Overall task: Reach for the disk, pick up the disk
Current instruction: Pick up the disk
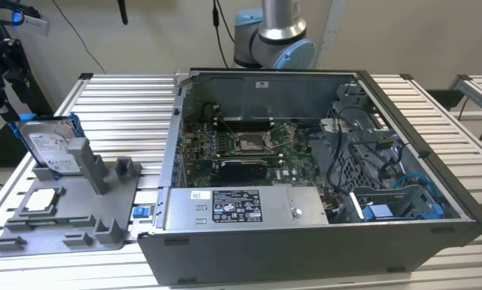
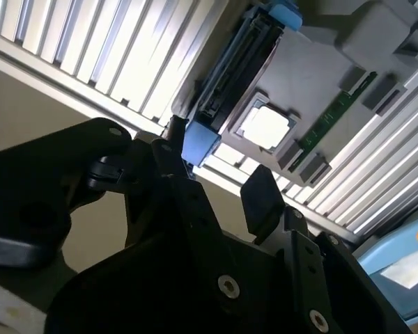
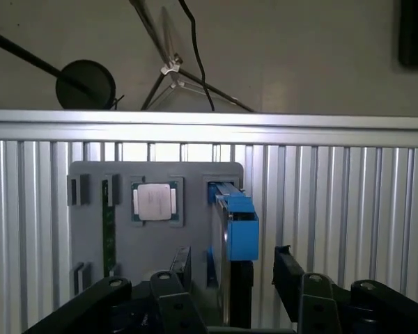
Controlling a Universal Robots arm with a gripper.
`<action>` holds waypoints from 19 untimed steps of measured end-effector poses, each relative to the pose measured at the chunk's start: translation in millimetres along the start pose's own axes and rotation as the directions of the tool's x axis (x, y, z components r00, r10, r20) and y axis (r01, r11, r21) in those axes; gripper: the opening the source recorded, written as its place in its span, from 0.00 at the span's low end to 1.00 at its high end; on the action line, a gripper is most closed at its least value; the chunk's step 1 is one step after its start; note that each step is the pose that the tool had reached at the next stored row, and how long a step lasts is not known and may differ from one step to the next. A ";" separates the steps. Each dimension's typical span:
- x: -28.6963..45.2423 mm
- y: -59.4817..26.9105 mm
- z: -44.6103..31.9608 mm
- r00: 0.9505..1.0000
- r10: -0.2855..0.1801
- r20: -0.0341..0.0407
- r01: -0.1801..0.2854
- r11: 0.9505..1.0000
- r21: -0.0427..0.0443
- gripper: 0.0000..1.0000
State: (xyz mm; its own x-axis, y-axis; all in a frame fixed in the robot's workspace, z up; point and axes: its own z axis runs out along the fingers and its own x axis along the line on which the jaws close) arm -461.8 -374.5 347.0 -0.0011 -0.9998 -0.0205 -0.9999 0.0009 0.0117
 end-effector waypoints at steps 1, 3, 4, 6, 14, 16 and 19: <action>0.0 0.3 1.6 1.000 0.000 0.000 0.000 1.000 0.001 1.00; -0.1 1.1 5.4 1.000 0.000 0.000 0.000 1.000 0.004 1.00; -0.3 1.6 7.2 1.000 0.000 0.000 0.000 1.000 0.005 1.00; -0.7 2.1 10.8 1.000 0.000 0.001 0.000 1.000 0.007 1.00; -2.8 3.6 25.5 1.000 -0.001 0.005 0.001 1.000 0.013 1.00; -3.4 3.7 29.1 1.000 -0.001 0.007 0.001 1.000 0.014 1.00; -3.9 3.6 34.4 1.000 -0.002 0.009 0.001 1.000 0.017 1.00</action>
State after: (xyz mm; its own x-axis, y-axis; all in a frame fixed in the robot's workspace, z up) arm -465.8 -369.9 312.7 0.0003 -0.9996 -0.0297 -1.0000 -0.0001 -0.0051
